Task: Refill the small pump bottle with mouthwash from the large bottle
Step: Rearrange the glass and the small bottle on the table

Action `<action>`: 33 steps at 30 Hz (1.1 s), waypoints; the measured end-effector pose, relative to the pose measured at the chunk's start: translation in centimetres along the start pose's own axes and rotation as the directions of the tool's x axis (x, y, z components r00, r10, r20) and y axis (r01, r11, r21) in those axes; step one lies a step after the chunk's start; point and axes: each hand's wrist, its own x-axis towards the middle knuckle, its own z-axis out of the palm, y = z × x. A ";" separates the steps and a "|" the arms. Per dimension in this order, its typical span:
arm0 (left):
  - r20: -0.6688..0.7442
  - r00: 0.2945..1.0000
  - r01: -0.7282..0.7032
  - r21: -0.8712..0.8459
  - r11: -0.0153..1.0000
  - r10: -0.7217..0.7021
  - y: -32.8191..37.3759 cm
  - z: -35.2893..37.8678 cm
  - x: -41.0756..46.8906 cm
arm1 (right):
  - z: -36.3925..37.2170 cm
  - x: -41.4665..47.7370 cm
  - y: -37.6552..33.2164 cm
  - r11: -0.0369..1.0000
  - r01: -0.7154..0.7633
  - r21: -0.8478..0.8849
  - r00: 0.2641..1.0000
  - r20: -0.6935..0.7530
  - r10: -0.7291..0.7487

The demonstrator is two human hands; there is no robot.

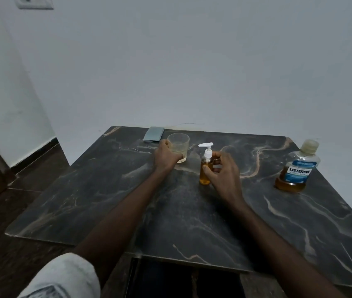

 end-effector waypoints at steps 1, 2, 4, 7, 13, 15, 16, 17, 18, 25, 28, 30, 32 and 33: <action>-0.004 1.000 0.006 0.000 1.000 -0.006 0.2 0.4 0.7 | 0.2 0.1 0.0 1.000 -0.006 -0.001 1.000 -0.001 0.006; -0.009 1.000 0.007 0.004 1.000 -0.007 0.5 0.8 1.5 | 0.3 0.2 0.2 1.000 -0.011 -0.005 1.000 -0.006 0.011; -0.015 1.000 0.006 0.007 1.000 -0.006 0.9 1.4 2.8 | 0.6 0.3 0.2 1.000 -0.014 -0.011 1.000 -0.017 0.014; -0.020 1.000 0.001 0.002 1.000 -0.001 1.4 2.5 5.1 | 1.0 0.7 0.5 1.000 -0.017 -0.015 0.999 -0.043 0.017; -0.002 1.000 -0.013 0.040 0.999 0.013 2.1 3.9 9.3 | 1.3 0.9 1.1 1.000 -0.012 -0.008 0.998 -0.054 0.012; 0.002 1.000 -0.003 0.036 0.999 0.003 2.1 4.3 10.3 | 1.2 0.8 1.3 1.000 -0.007 -0.009 0.998 -0.055 0.007; 0.004 1.000 0.002 0.034 0.999 -0.002 2.0 4.5 10.7 | 1.2 0.7 1.3 1.000 -0.002 -0.007 0.998 -0.058 0.002; 0.006 1.000 0.002 0.033 0.999 -0.003 2.0 4.6 11.1 | 1.2 0.7 1.3 1.000 0.001 -0.004 0.998 -0.061 -0.001; 0.008 1.000 0.001 0.033 0.999 -0.001 2.0 4.8 11.4 | 1.2 0.7 1.2 1.000 0.001 -0.002 0.998 -0.062 -0.001; 0.006 1.000 -0.016 0.024 1.000 0.015 1.6 5.5 12.8 | 1.2 0.4 0.9 1.000 -0.021 -0.008 0.998 -0.065 0.020; 0.004 1.000 -0.021 0.018 1.000 0.021 1.5 5.8 13.1 | 1.0 0.3 0.9 1.000 -0.016 -0.006 0.998 -0.060 0.016; 0.004 1.000 -0.023 0.009 1.000 0.023 1.4 6.0 13.3 | 1.0 0.2 1.1 1.000 -0.013 -0.005 0.998 -0.059 0.013; 0.006 1.000 -0.026 0.008 1.000 0.026 1.4 6.2 13.5 | 1.1 0.2 1.3 1.000 -0.026 -0.011 0.999 -0.045 0.026; 0.007 1.000 -0.027 0.009 1.000 0.027 1.4 6.3 13.6 | 1.2 0.2 1.4 0.999 -0.033 -0.014 0.999 -0.039 0.032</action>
